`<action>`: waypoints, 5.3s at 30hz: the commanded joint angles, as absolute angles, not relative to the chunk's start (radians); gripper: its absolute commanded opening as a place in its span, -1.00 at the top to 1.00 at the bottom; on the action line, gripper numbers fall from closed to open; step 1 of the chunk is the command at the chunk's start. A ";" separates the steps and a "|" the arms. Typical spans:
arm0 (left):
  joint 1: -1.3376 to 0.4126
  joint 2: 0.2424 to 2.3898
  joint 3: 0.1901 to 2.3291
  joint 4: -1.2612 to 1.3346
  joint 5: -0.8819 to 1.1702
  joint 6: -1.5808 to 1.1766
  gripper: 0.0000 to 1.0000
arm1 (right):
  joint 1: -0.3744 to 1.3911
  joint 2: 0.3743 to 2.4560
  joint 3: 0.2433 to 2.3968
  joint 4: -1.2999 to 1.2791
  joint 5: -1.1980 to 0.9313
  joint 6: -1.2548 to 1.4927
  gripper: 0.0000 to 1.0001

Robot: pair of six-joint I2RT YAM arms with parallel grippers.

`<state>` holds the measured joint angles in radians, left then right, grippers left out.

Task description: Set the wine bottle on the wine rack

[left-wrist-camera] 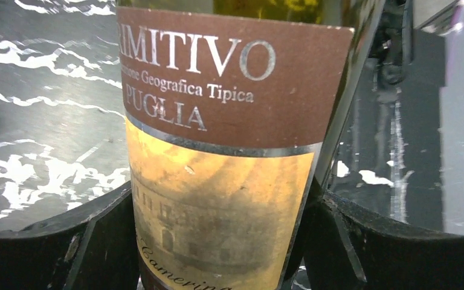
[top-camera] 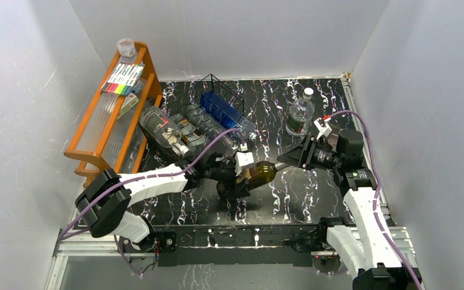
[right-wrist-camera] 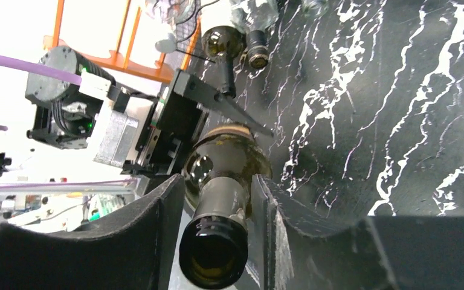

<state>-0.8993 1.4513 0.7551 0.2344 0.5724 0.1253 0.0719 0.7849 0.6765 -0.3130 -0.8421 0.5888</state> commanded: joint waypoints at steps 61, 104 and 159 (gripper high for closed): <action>-0.937 1.168 1.000 -0.010 0.284 1.170 1.00 | 0.740 0.982 0.851 -0.490 -0.399 0.313 1.00; -0.932 0.897 1.241 -0.215 -0.275 -0.003 -0.96 | 0.744 0.962 0.909 -0.146 -0.179 0.385 1.00; -0.931 0.801 1.284 -0.367 -0.273 -0.005 -0.97 | 0.876 1.903 1.602 -0.081 -0.240 0.407 -0.30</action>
<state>-0.9314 0.7998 1.2575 -0.3679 -0.2699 -0.0006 0.8700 1.9308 1.5333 -0.1810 -0.2214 0.4393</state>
